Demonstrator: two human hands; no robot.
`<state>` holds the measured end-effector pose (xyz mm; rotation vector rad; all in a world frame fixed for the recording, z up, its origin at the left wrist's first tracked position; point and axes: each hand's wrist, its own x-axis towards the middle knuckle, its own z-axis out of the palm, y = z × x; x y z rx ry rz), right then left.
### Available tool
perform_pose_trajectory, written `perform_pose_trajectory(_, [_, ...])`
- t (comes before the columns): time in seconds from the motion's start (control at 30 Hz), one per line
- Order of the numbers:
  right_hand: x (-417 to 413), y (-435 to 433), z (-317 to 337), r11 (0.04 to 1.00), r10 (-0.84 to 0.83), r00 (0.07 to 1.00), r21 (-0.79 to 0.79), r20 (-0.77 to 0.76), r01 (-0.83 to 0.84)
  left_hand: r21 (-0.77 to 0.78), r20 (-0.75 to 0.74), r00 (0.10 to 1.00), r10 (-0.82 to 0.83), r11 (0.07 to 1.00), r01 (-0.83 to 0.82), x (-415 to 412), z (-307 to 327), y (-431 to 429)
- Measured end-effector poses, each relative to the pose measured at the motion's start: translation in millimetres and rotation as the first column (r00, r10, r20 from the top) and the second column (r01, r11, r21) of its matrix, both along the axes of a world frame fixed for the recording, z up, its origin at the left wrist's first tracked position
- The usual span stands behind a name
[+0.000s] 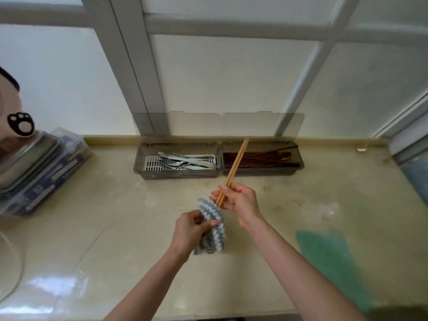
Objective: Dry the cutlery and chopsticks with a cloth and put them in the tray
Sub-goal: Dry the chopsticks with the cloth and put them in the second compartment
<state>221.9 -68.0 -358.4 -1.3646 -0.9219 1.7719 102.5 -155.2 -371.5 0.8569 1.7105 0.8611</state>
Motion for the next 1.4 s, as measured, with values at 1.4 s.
perform_pose_trajectory(1.4, [87,189,-68,0.593,-0.039,0.228,0.206,0.973,-0.779,-0.075,0.341,0.923,0.179,0.984,-0.163,34,31,17])
